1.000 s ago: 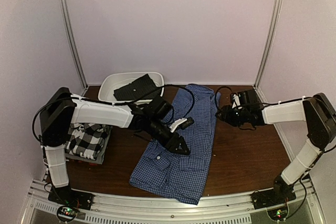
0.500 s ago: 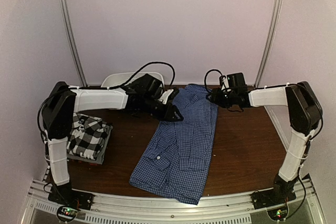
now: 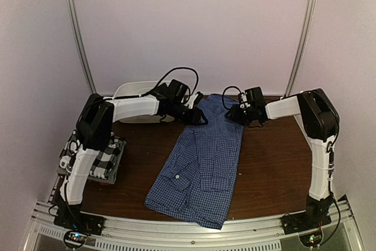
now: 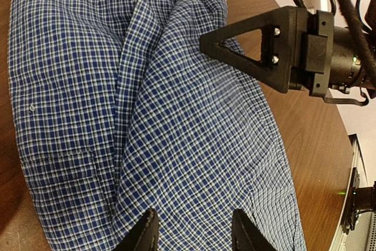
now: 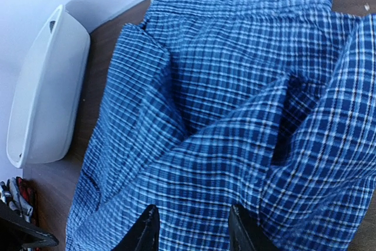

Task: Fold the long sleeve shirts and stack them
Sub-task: Move the rectangle-folded shirt to the center of the board, then smooth out the rectangle-folded shirt at the center of the board.

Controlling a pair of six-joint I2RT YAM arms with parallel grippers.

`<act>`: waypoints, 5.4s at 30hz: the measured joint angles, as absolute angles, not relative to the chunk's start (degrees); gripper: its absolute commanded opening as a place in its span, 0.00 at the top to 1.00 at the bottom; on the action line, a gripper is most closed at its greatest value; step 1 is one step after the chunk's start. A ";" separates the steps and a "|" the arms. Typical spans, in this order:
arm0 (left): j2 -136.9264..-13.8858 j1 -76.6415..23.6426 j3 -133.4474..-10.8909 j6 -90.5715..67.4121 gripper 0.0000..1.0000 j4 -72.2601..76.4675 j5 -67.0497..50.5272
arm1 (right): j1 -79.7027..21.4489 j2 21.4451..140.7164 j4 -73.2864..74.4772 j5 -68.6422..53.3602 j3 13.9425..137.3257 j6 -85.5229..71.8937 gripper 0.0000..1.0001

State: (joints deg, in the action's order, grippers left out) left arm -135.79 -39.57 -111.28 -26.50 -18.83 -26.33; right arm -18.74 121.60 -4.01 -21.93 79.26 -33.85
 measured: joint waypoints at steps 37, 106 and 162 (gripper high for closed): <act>-116.77 -55.55 -80.47 -32.49 0.57 -17.93 -25.30 | -13.47 80.58 -3.75 -23.99 41.93 -35.48 0.50; -120.07 -55.44 -81.34 -33.06 0.59 -17.61 -24.71 | -9.47 104.62 -11.86 -34.09 58.57 -31.16 1.00; -120.09 -55.44 -80.12 -33.58 0.59 -16.36 -25.87 | -0.27 101.45 -11.40 -27.70 47.27 -36.03 0.44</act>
